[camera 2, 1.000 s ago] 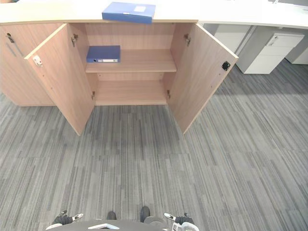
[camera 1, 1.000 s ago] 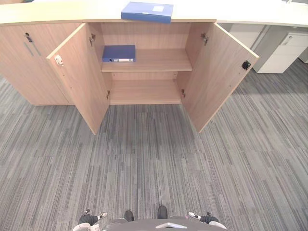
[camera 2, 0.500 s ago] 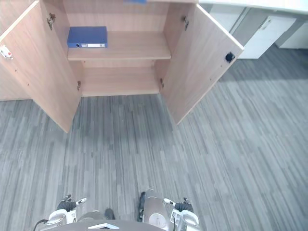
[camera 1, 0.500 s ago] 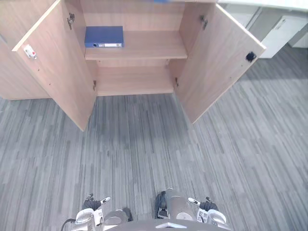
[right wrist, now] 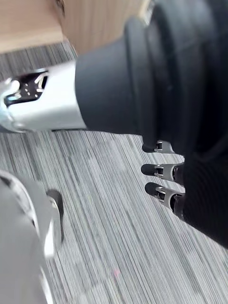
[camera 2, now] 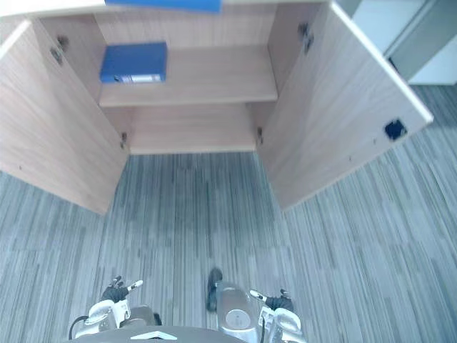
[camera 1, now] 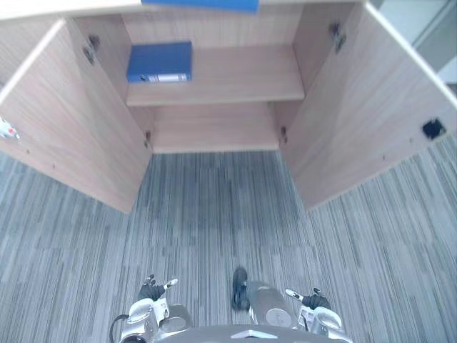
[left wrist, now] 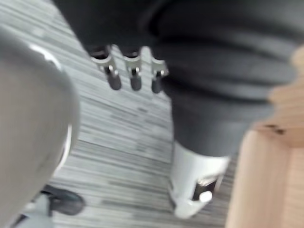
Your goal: Walk over to the cabinet, pick up the folder, carry it to the office cabinet, place the folder inside the office cabinet, then close the office cabinet door
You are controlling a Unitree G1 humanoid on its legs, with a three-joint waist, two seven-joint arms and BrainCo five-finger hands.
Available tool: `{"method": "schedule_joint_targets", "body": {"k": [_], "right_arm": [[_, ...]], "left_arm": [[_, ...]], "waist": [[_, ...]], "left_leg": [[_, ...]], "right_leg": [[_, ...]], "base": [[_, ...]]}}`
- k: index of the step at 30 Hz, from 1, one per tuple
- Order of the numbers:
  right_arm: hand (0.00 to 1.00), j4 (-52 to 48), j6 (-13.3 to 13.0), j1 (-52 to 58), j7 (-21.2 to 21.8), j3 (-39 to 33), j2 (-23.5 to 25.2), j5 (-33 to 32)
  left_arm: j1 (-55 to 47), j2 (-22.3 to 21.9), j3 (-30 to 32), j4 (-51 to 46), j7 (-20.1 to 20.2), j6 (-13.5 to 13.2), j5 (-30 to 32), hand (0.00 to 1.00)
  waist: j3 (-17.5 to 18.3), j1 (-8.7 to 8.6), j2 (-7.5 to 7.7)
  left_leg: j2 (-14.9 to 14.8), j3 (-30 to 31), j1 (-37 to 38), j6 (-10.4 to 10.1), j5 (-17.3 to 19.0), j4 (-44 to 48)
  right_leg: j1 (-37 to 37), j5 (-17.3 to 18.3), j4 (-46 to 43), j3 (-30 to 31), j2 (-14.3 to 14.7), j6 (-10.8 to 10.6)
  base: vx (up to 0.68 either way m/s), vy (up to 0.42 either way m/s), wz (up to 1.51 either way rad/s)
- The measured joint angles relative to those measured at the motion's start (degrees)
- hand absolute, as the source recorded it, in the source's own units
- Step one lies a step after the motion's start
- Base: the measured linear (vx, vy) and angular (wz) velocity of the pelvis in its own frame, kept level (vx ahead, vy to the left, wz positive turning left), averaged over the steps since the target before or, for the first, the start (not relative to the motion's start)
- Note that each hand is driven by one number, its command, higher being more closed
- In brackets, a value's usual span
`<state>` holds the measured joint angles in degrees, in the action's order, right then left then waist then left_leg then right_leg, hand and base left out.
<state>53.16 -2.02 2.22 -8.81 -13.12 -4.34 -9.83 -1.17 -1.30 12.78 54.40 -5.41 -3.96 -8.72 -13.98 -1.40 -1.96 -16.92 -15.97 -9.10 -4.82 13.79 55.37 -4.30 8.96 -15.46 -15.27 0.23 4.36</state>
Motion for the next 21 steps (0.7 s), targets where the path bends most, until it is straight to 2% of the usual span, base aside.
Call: {"method": "schedule_joint_targets", "body": {"k": [2, 3, 6, 8, 9, 10, 11, 13, 14, 15, 16, 17, 19, 21], "right_arm": [[0.00, -0.92, -0.29, -0.63, 0.12, 0.72, 1.57, 0.06], [0.00, -1.01, -0.25, -0.80, 0.07, 0.62, 1.62, -0.02], [0.00, -1.07, -0.23, -0.27, -0.06, 0.44, 1.97, -0.05], [0.00, -1.03, -0.21, -0.01, -0.06, 0.50, 2.16, -0.06], [0.00, -1.01, -0.17, 0.10, -0.05, 0.52, 2.48, -0.04], [0.00, -1.02, -0.16, 0.37, -0.05, 0.51, 3.33, -0.03], [0.00, -1.02, -0.11, 0.93, -0.02, 0.37, 4.39, 0.02], [0.00, -1.12, -0.15, 0.89, 0.07, -0.44, 6.11, 0.12], [0.00, -1.31, -0.20, 0.71, 0.08, -0.49, 6.50, 0.19], [0.00, -1.60, -0.24, 0.65, 0.10, -0.49, 6.48, 0.19], [0.00, -2.29, -0.32, 0.39, 0.23, -0.42, 6.59, 0.29], [0.00, -2.45, -0.31, 0.26, 0.50, -0.39, 6.70, 0.64], [0.00, -2.61, -0.33, -0.05, 0.77, -0.26, 6.65, 0.78], [0.00, -2.67, -0.39, -0.56, 0.77, -0.09, 6.56, 0.77]], "left_arm": [[0.60, -0.27, 0.15, -1.16, 0.06, -0.17, 0.01, 0.00], [0.59, -0.47, 0.27, -1.47, 0.06, -0.18, 0.03, 0.00], [0.91, -0.88, 0.65, -1.95, 0.11, -0.35, 0.05, 0.00], [0.87, -1.11, 0.57, -1.90, 0.13, -0.39, 0.05, 0.00], [0.85, -1.10, 0.58, -1.84, 0.26, -0.37, 0.06, 0.00], [0.80, -0.73, 0.59, -1.84, 0.49, -0.31, 0.07, 0.00], [0.71, 0.24, 0.49, -1.81, 0.57, -0.25, 0.11, 0.00], [0.71, 1.25, -0.02, -1.33, 0.64, -0.12, 0.44, 0.00], [0.53, 1.83, -1.59, -1.02, 0.66, 0.14, 0.68, 0.00], [0.51, 2.00, -2.35, -0.85, 0.73, 0.31, 0.84, 0.00], [0.32, 2.12, -3.77, -0.67, 0.75, 0.46, 1.25, 0.00], [0.47, 2.05, -3.97, 0.39, 0.78, 0.44, 1.51, 0.00], [0.43, 1.86, -4.00, 0.89, 0.77, 0.52, 1.66, 0.00], [0.43, 1.78, -3.98, 1.37, 0.76, 0.50, 1.80, 0.00]], "waist": [[0.13, 1.05, -0.21], [0.14, 1.24, -0.23], [0.15, 2.15, 0.03], [1.19, 2.41, 0.20], [1.56, 2.59, 0.68], [2.64, 2.82, 1.39], [4.12, 2.98, 3.79], [4.91, 3.39, 5.72], [4.85, 3.28, 6.21], [4.81, 3.07, 6.10], [4.49, 2.23, 5.50], [4.51, 2.10, 5.58], [4.52, 1.85, 5.57], [4.49, 1.08, 5.46]], "left_leg": [[0.00, -2.43, -6.31, 1.98, 1.37, -4.69], [0.06, -3.12, -7.20, 2.15, 1.47, -7.30], [2.44, -2.75, -8.95, 2.21, 0.85, -22.24], [4.36, -2.21, -8.78, 2.58, -2.56, -31.28], [5.20, -1.84, -8.42, 3.48, -6.43, -31.95], [6.46, -2.06, -8.03, 4.01, -8.57, -31.89], [7.75, -4.17, -7.58, 4.15, -6.89, -31.56], [8.88, -6.58, -4.79, 4.76, -4.55, -31.72], [9.73, -7.62, -1.42, 5.12, -2.96, -32.72], [9.90, -7.62, -0.36, 5.22, -2.37, -32.98], [10.02, -7.72, 2.58, 5.27, -0.94, -33.79], [10.10, -7.93, 5.53, 5.07, -0.50, -35.42], [10.12, -8.27, 9.65, 4.92, -0.55, -38.79], [10.02, -8.24, 12.38, 4.33, -0.90, -41.62]], "right_leg": [[3.44, 0.86, 2.75, 0.70, 0.04, -0.58], [4.33, 0.90, 3.15, 0.75, -0.03, -0.70], [8.63, 2.79, 4.63, 1.62, -1.06, -3.23], [9.40, 4.79, 4.79, 2.46, -2.27, -5.72], [9.55, 5.88, 4.34, 3.53, -3.07, -6.85], [9.54, 6.95, 3.49, 4.45, -4.40, -7.88], [8.94, 7.33, 2.11, 5.50, -6.41, -8.41], [6.57, 7.13, -5.24, 6.83, -8.66, -8.58], [3.77, 6.07, -13.90, 7.43, -10.27, -9.73], [2.52, 5.34, -17.60, 7.67, -10.79, -9.94], [-0.95, 6.11, -26.48, 8.74, -11.24, -10.11], [-3.77, 7.69, -30.80, 8.50, -11.01, -9.51], [-7.98, 9.46, -31.64, 7.51, -9.82, -8.25], [-12.04, 9.70, -27.05, 5.90, -8.54, -7.43]], "base": [[0.28, -0.034, -0.24], [0.28, 0.017, -0.17], [0.27, 0.092, -0.15], [0.35, 0.252, -0.27], [0.32, 0.282, -0.33], [0.37, 0.293, -0.38], [0.42, 0.263, -0.39], [0.48, 0.284, -0.45], [0.35, 0.222, -0.37], [0.32, 0.177, -0.23], [0.31, 0.112, -0.04], [0.32, 0.075, -0.02], [0.31, 0.006, 0.01], [0.31, -0.059, 0.11]]}}
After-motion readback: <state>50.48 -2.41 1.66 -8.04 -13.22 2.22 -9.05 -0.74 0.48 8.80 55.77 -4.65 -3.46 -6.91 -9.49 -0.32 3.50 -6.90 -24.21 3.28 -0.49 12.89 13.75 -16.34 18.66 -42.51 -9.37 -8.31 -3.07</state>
